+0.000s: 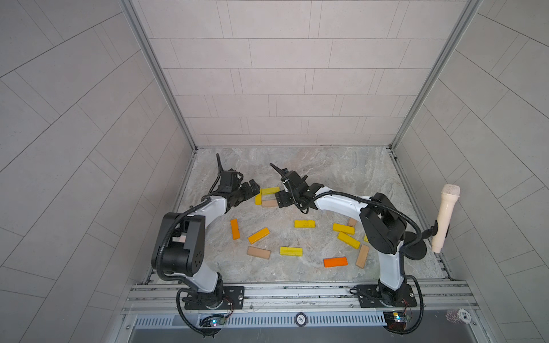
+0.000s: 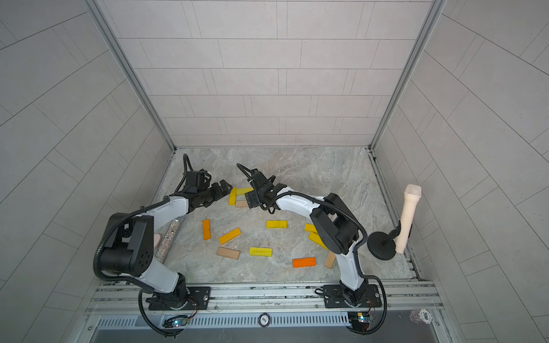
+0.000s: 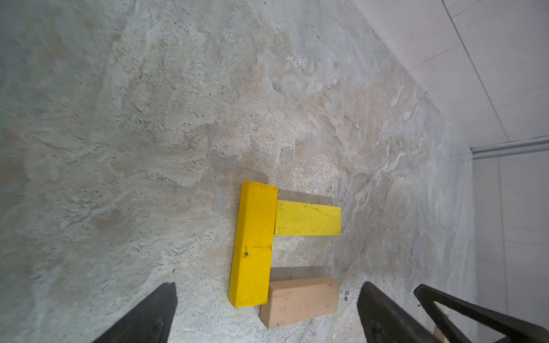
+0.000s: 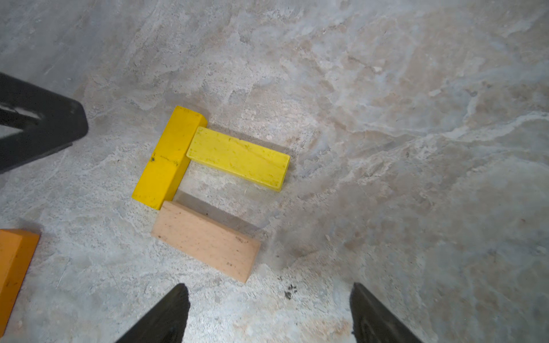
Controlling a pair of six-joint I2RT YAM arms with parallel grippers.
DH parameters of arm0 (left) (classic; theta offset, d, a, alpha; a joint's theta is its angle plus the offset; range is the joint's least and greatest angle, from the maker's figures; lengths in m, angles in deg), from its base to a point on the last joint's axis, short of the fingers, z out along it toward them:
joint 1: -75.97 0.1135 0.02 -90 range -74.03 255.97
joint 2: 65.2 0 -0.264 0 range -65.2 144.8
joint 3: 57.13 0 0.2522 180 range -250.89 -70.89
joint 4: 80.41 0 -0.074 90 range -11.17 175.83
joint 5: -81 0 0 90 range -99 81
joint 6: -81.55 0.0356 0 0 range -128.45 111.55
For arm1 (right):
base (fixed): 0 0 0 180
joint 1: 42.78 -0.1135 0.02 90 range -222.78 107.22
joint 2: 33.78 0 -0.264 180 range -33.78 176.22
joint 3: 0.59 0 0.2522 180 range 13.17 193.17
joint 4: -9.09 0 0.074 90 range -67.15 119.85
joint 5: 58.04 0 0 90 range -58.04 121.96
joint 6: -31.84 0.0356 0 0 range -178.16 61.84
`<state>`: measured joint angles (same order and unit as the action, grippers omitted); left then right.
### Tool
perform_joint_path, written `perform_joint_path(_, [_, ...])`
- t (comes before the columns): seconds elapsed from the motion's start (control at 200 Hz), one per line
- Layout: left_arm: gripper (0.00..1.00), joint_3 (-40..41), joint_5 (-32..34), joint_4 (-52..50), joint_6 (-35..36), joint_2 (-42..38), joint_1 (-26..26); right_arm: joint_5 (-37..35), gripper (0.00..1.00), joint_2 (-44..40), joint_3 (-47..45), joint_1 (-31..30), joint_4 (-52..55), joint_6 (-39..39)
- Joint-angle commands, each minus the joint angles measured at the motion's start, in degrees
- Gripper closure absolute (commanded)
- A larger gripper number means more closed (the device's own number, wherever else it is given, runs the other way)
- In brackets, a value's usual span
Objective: Assemble the number 8 with building blocks
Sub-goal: Assemble the building block at the center of the board, then adjust the building block at the center of the board.
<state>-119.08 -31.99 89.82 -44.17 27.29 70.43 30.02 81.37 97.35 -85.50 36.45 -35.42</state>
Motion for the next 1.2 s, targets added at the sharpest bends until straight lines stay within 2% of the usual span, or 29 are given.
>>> perform_joint_path(0.0, [0.00,1.29,-5.13,8.00,-4.27,1.86,0.81,-3.20,0.15,2.80,3.70,-0.46,2.27,1.08])
perform_joint_path(0.21, [0.00,1.20,-0.27,5.69,-3.26,1.88,0.73,-3.34,0.16,8.39,10.56,-0.61,5.13,0.45])
perform_joint_path(0.675, [0.00,1.92,-0.08,8.01,-5.06,3.02,0.76,-3.95,0.15,17.28,20.96,-1.05,9.77,0.52])
perform_joint_path(1.191, [0.00,4.14,-0.40,9.19,-4.80,2.87,0.72,-4.56,0.13,21.94,27.36,-1.06,11.98,1.82])
